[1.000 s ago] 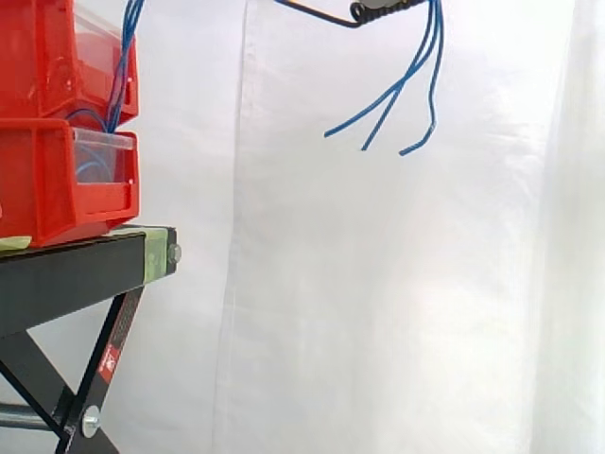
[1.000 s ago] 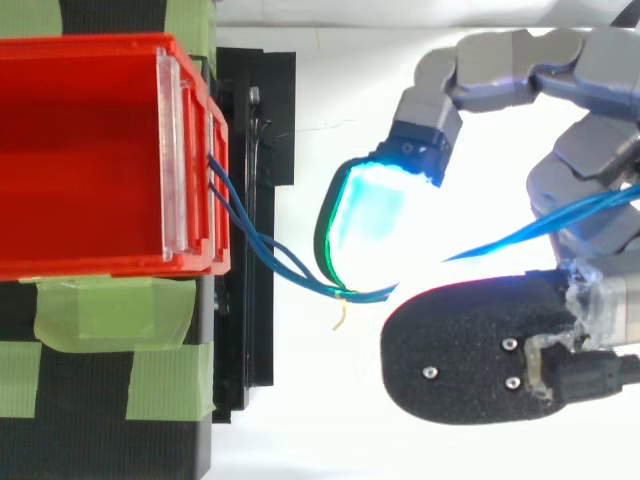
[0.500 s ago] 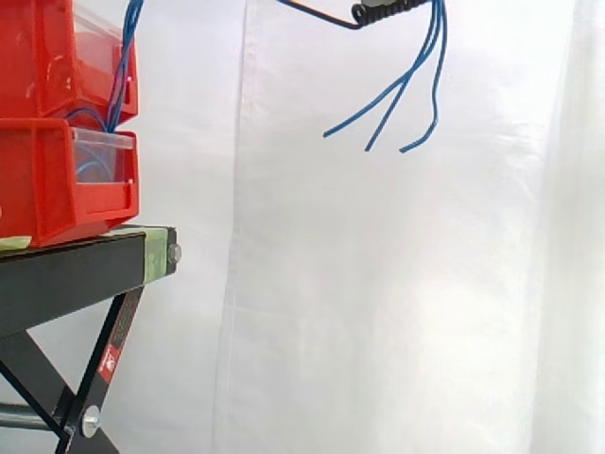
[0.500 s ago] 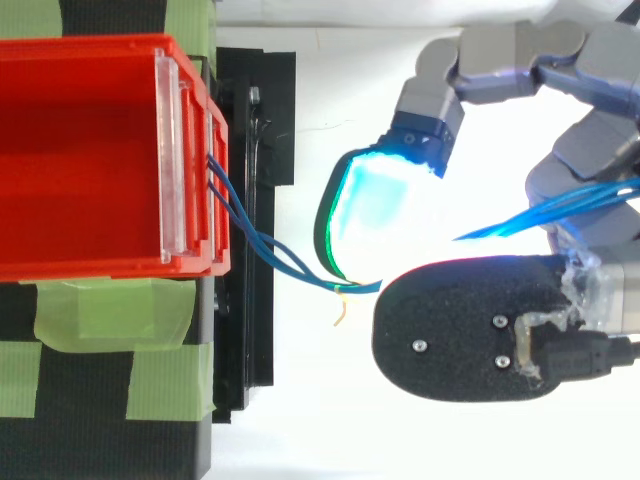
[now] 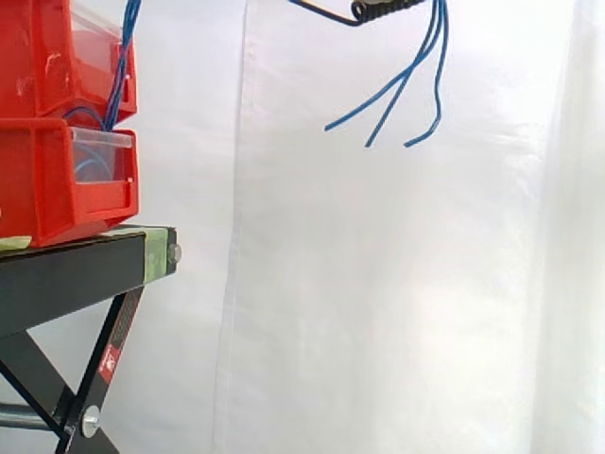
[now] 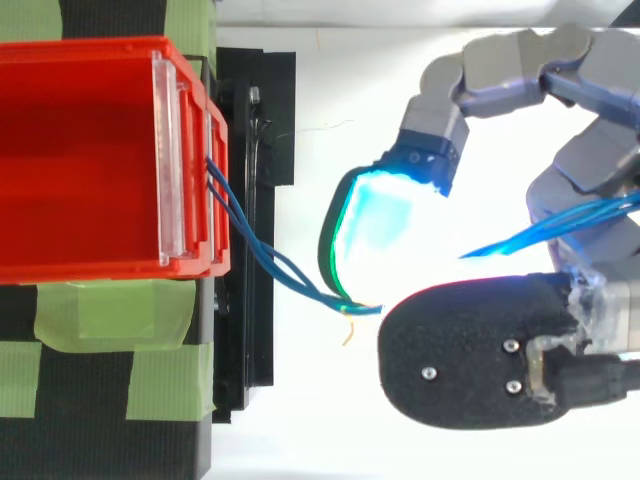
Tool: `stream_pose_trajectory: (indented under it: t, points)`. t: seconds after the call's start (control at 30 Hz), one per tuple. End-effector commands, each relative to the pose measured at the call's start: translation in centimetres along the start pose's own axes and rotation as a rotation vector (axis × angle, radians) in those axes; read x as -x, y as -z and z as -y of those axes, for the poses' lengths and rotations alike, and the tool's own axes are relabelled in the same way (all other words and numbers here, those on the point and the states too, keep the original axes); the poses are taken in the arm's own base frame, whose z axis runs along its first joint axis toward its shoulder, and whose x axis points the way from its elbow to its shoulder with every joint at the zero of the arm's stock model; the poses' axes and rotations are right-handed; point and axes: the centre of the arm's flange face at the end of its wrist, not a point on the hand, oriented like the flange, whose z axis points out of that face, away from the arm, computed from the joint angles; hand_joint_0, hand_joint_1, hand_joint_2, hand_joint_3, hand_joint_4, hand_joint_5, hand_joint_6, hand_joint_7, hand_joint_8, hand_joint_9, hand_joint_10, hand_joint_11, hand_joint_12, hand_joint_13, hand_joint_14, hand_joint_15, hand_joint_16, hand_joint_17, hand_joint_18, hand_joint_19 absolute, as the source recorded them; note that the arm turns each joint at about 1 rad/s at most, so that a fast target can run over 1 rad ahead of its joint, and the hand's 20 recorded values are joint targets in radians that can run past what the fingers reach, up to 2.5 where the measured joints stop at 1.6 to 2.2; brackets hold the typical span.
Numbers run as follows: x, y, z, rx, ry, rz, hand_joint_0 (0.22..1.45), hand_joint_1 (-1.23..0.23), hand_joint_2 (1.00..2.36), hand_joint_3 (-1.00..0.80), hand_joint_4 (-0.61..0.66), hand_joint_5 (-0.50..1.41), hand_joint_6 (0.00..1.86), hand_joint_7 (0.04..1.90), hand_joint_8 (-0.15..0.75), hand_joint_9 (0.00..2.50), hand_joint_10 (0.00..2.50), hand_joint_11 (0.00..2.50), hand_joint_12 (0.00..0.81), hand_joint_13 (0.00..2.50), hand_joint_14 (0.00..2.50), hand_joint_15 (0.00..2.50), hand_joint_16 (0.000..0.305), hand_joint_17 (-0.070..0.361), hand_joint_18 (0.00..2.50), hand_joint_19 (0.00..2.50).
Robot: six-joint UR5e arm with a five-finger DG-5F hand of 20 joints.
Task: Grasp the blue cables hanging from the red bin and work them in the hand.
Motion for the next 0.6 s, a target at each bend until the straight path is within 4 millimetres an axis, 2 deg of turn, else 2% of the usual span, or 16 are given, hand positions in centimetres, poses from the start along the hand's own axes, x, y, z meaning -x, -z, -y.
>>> stream_pose_trajectory:
  t: [0.0,0.17,0.43,0.57]
  points:
    - [-0.18,0.1,-0.01,0.0,0.0,-0.003,0.89,-0.54,1.02,-0.56,0.38,-0.01,0.91,1.15,0.455,1.81,2.5,2.5,0.533,1.89,2.5,1.4,0.203,0.153,2.5,0.76]
    - [-0.33,0.18,-0.01,0.0,0.0,-0.005,0.87,-0.53,1.01,-0.65,0.38,-0.02,0.93,1.15,0.455,1.81,2.5,2.5,0.533,1.89,2.5,1.4,0.203,0.153,2.5,0.76]
    - [-0.47,0.27,-0.02,0.001,0.0,-0.006,0.86,-0.53,1.01,-0.67,0.39,-0.03,0.94,1.13,0.455,1.81,2.5,2.5,0.533,1.89,2.5,1.4,0.203,0.153,2.5,0.76]
    - [-0.47,0.27,-0.02,0.001,0.0,-0.006,0.78,-0.48,1.0,-0.96,0.38,-0.02,0.8,1.16,0.455,1.81,2.5,2.5,0.533,1.89,2.5,1.4,0.203,0.153,2.5,0.76]
